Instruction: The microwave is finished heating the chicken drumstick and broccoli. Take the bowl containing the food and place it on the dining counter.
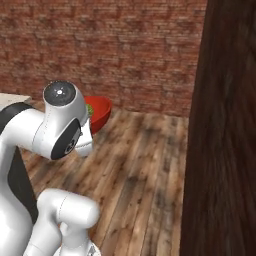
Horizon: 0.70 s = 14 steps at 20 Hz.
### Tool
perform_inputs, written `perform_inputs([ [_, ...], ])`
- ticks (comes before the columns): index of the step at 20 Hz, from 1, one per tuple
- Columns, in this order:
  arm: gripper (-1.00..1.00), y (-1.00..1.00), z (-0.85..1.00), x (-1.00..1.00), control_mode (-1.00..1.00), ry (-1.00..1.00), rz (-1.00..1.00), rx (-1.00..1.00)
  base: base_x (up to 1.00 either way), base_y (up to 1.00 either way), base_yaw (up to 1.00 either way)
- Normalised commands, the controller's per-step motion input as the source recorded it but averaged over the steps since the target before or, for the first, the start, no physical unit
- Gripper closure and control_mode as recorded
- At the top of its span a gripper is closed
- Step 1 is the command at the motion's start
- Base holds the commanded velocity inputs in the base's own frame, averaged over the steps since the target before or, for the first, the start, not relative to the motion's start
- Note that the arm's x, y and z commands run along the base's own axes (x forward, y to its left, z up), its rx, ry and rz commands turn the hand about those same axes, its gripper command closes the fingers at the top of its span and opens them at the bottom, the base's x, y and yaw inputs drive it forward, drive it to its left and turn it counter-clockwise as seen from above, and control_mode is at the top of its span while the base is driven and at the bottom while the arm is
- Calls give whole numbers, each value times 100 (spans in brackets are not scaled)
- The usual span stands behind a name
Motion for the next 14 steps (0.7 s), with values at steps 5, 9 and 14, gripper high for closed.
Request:
perform_inputs([
  [5,100,0,0,0,100,0,0,0,100,-44,30],
  [9,100,0,0,0,100,0,0,0,100,-16,31],
  [14,100,0,0,0,100,0,0,0,100,0,37],
])
